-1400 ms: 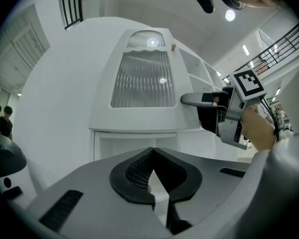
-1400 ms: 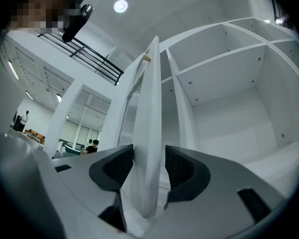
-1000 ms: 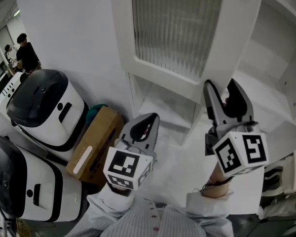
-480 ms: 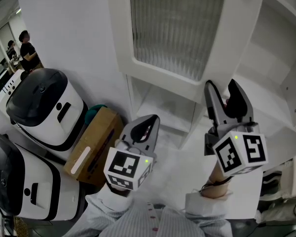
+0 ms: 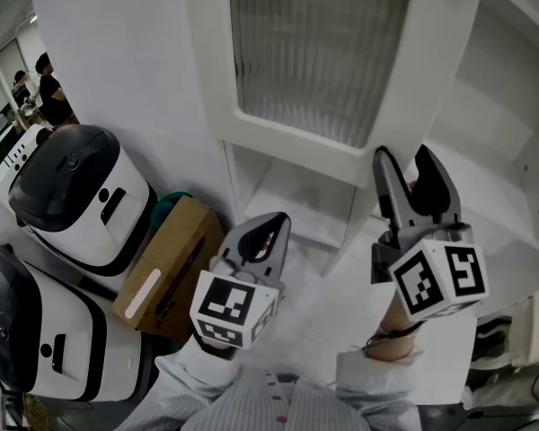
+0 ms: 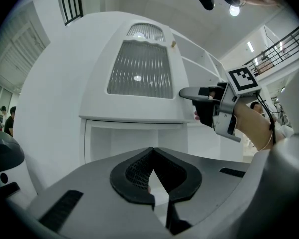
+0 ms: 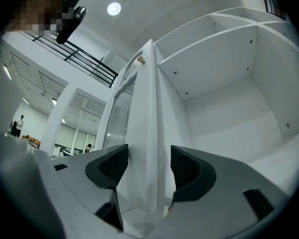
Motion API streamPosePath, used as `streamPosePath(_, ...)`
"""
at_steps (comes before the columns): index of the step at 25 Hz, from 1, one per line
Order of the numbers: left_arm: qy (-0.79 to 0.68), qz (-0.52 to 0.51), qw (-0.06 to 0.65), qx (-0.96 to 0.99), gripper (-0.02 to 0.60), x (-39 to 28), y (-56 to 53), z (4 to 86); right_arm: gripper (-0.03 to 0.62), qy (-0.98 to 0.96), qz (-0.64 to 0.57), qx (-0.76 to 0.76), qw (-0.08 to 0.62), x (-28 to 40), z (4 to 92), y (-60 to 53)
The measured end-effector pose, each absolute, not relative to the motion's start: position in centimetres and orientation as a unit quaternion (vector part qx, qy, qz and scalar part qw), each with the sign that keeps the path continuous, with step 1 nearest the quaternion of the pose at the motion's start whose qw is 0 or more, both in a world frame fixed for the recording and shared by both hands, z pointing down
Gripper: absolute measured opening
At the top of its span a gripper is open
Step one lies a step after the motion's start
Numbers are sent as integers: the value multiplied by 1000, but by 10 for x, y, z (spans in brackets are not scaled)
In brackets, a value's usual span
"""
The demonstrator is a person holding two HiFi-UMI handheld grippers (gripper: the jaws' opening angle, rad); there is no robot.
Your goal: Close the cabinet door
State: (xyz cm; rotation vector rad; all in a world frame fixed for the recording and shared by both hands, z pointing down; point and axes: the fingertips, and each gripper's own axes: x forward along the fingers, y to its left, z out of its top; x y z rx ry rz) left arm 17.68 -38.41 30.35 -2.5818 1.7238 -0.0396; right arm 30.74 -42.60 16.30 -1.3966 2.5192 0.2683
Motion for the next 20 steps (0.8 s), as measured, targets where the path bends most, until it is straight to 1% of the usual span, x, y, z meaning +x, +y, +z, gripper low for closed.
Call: streamPosePath(20, 552, -20, 15, -833, 11, 177, -394, 307, 236, 862, 83, -484, 122, 311, 164, -441)
